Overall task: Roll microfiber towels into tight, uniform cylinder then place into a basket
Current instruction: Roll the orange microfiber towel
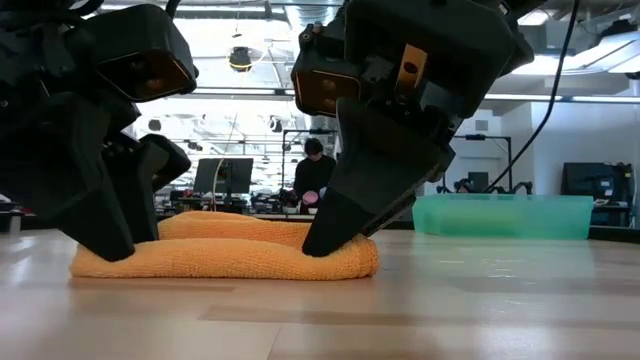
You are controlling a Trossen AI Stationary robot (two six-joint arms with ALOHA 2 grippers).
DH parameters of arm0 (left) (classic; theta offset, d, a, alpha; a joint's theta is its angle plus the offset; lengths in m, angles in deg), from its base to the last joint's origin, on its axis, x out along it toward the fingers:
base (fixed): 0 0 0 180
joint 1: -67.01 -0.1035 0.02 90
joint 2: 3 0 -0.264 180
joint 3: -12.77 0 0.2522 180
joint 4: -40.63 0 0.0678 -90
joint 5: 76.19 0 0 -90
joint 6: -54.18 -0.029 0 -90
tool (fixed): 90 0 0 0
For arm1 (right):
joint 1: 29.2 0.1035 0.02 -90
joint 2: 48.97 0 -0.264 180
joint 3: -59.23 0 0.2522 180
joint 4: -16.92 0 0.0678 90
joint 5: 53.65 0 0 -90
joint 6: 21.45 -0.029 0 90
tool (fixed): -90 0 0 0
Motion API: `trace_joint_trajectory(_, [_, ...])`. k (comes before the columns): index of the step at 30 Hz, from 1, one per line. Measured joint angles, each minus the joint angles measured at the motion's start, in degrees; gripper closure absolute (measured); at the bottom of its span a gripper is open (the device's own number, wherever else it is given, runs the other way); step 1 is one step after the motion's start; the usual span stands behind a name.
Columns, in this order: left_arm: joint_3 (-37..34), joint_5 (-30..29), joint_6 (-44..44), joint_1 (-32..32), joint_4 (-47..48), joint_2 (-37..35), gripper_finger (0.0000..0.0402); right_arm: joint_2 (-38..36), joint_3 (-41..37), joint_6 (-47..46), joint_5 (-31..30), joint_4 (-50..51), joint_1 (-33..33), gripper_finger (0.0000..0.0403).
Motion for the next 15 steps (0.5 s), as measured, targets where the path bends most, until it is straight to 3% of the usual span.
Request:
trace_joint_trajectory(8, [-0.1,-0.7,0.8,0.0,0.0,0.1,0.0292,-6.8,-0.4,0.0,0.8,8.3,-0.7,0.0277])
trace_joint_trajectory(15, [-0.1,-0.7,0.8,0.0,0.0,0.1,0.0292,-16.2,-0.3,7.6,-11.0,18.1,4.0,0.0284])
